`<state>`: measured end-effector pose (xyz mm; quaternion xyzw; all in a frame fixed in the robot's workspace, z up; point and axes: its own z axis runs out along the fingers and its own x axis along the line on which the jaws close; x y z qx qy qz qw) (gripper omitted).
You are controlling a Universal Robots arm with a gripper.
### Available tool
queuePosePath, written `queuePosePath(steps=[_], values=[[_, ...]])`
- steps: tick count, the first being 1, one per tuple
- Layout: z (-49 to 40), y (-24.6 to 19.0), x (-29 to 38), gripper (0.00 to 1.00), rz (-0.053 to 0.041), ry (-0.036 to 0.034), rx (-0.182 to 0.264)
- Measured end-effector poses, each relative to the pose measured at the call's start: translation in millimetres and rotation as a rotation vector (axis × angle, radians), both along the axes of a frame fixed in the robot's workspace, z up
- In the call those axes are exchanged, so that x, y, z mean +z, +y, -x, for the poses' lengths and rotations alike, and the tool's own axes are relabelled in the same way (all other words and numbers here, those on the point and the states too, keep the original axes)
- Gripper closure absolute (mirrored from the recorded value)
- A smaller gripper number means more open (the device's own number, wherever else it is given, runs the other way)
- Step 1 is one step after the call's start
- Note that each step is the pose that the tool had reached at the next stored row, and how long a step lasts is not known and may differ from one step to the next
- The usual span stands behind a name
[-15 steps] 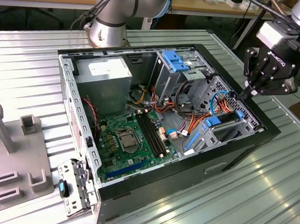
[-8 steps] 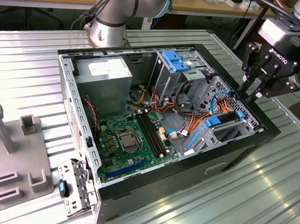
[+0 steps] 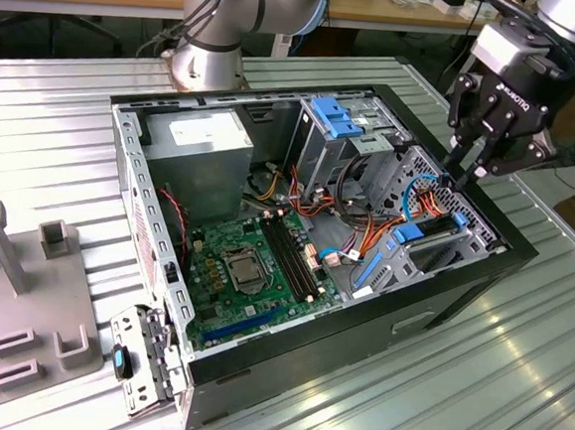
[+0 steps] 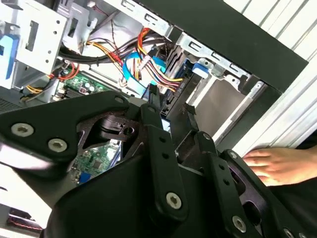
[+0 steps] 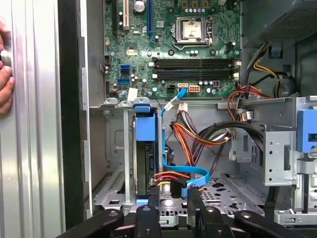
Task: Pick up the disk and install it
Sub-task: 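Insert the second disk wire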
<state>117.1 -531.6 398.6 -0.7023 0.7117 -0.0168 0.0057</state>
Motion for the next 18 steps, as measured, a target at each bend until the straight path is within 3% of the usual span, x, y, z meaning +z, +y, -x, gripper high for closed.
queuePosePath(steps=[2, 5, 8, 11, 14, 15, 18], values=[[1.3, 5.4, -1.5, 0.64, 0.0154, 0.0000, 0.001], [1.4, 14.7, -4.3, 0.64, 0.0213, 0.0000, 0.001], [1.4, 19.8, -14.4, 0.64, 0.0268, 0.0001, 0.001], [1.4, 20.6, -15.6, 0.64, 0.0277, 0.0001, 0.001], [0.5, 21.8, -15.3, 0.64, 0.0806, 0.0005, 0.001], [0.2, 23.3, -15.3, 0.64, 0.0911, 0.0008, 0.001], [-0.2, 28.8, -15.3, 0.64, 0.1078, 0.0009, 0.001]])
